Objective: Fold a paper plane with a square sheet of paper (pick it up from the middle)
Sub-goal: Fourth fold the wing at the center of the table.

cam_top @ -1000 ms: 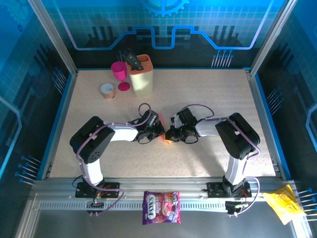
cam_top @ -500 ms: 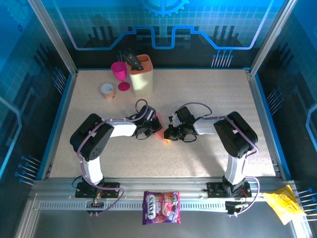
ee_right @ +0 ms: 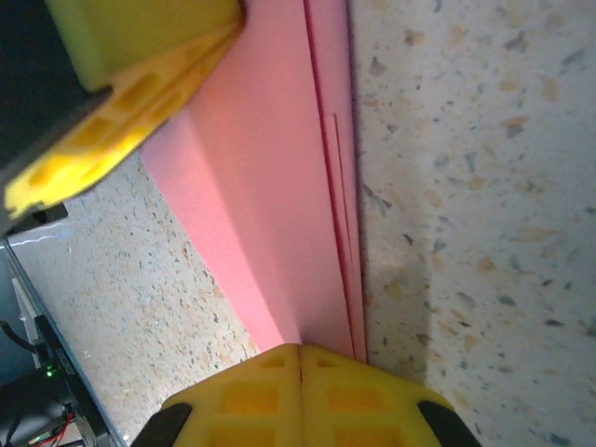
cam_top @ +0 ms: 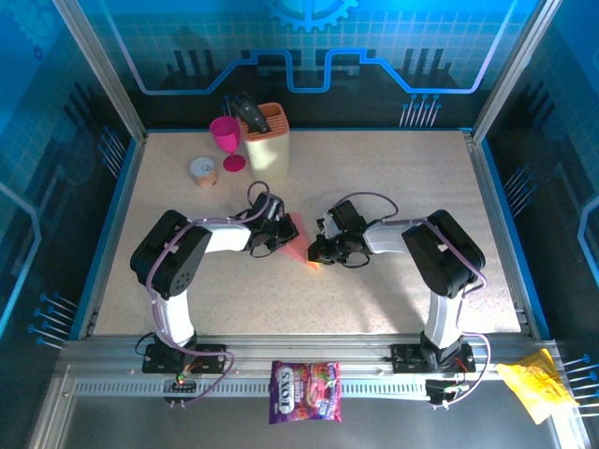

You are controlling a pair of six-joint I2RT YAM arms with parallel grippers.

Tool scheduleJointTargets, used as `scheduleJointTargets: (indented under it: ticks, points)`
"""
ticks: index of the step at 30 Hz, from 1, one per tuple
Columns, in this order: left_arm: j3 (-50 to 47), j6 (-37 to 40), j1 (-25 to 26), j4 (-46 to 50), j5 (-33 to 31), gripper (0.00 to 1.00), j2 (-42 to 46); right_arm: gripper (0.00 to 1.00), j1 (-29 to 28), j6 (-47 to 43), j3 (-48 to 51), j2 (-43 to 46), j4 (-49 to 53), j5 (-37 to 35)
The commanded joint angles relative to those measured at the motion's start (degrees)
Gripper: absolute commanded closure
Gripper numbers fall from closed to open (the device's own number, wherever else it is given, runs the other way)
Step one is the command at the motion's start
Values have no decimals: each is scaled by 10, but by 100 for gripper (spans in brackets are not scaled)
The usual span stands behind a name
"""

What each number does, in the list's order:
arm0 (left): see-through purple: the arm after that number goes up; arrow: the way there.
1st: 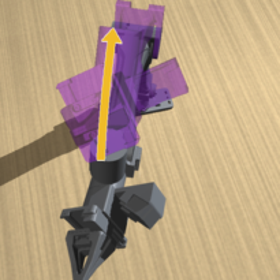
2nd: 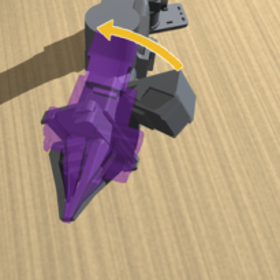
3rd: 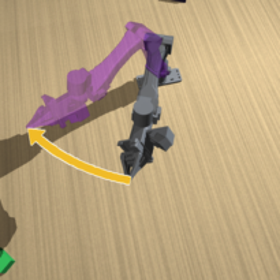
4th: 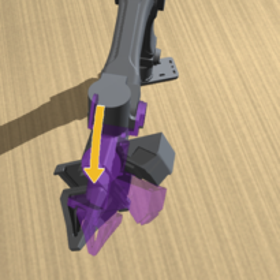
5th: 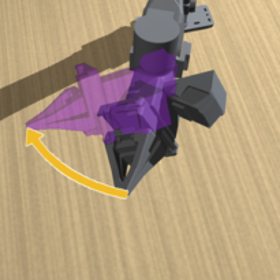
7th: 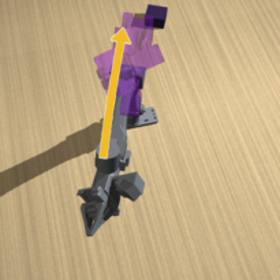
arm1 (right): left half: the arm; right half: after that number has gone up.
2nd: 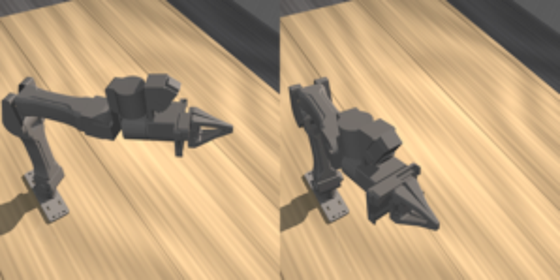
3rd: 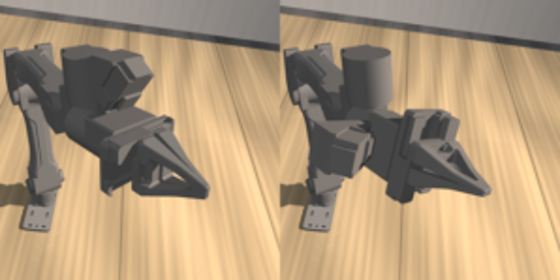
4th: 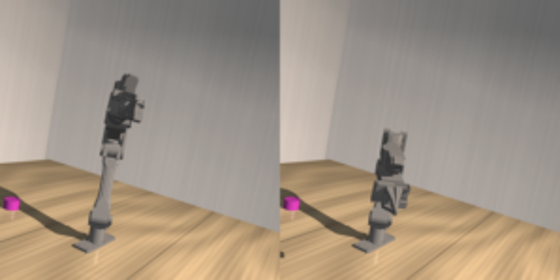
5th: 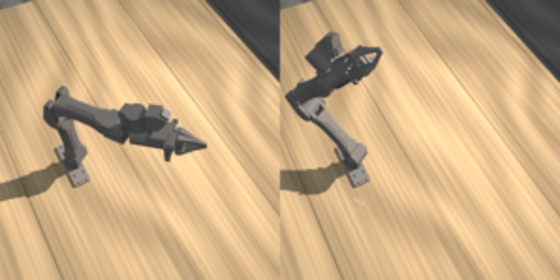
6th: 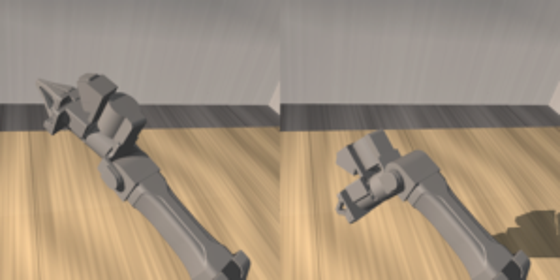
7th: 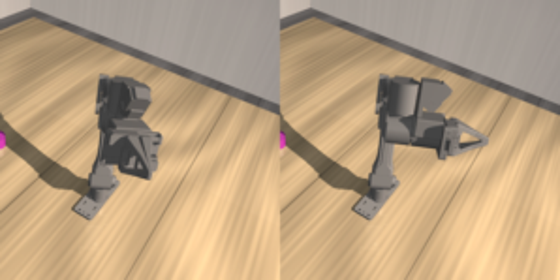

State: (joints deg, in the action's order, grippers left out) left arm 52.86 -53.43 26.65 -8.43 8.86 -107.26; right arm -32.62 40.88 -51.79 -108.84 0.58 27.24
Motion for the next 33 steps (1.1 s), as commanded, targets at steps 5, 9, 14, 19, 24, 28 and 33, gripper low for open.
scheduleJointTargets:
  ticks: [5, 9, 14, 19, 24, 28, 33]
  points:
    - [6, 34, -68, 18, -71, 100, -19, 100, -25, -14, 58, -112, 165, -167]
    - [14, 48, -85, 22, -75, 100, -22, 100, -25, -13, 59, -117, 163, -167]
    - [31, 61, -105, 31, -77, 100, -36, 100, -25, -12, 62, -119, 159, -166]
    - [57, 69, -125, 43, -82, 100, -53, 100, -24, -12, 67, -119, 157, -166]
    - [91, 78, -147, 63, -96, 100, -67, 100, -24, -12, 69, -124, 152, -166]
    - [115, 83, -169, 80, -106, 100, -77, 100, -24, -11, 71, -122, 150, -164]
    - [123, 119, -164, 88, -79, 100, -32, 100, -25, -15, 66, -115, 146, -159]
